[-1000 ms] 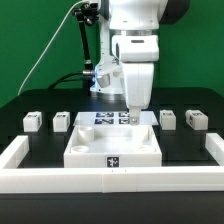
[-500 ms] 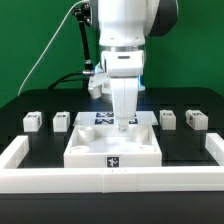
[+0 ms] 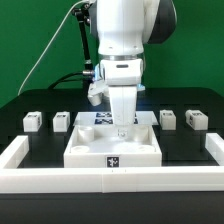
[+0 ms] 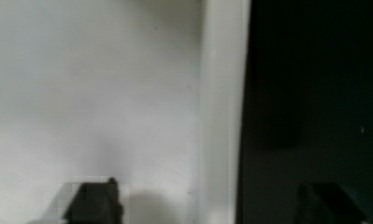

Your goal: Assemble square table

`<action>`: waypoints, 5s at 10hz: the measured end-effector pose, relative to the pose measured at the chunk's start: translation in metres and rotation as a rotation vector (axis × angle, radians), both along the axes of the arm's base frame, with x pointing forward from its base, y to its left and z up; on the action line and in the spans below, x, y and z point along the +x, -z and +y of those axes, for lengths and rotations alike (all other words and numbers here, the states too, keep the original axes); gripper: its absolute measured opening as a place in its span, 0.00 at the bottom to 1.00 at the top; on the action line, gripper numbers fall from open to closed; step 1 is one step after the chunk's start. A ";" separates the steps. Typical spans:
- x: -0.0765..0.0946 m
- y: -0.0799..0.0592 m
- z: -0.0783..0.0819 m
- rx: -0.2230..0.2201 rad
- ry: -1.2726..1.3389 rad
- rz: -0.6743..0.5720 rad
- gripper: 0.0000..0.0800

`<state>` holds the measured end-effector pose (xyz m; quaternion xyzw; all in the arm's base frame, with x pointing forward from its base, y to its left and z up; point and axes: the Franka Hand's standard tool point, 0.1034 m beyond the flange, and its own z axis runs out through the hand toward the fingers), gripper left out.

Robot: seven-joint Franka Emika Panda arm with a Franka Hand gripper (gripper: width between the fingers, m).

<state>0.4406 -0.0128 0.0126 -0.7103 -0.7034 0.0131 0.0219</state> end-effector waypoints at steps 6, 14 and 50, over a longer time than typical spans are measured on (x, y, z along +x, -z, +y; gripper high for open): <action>0.001 0.000 0.000 0.000 0.001 -0.004 0.07; 0.019 -0.001 0.035 0.016 -0.028 -0.021 0.07; -0.005 -0.039 0.148 0.020 1.131 -0.045 0.81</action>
Offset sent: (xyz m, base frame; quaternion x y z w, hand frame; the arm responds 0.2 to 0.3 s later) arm 0.0000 0.0000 0.0000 0.0000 0.0000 0.0000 1.0000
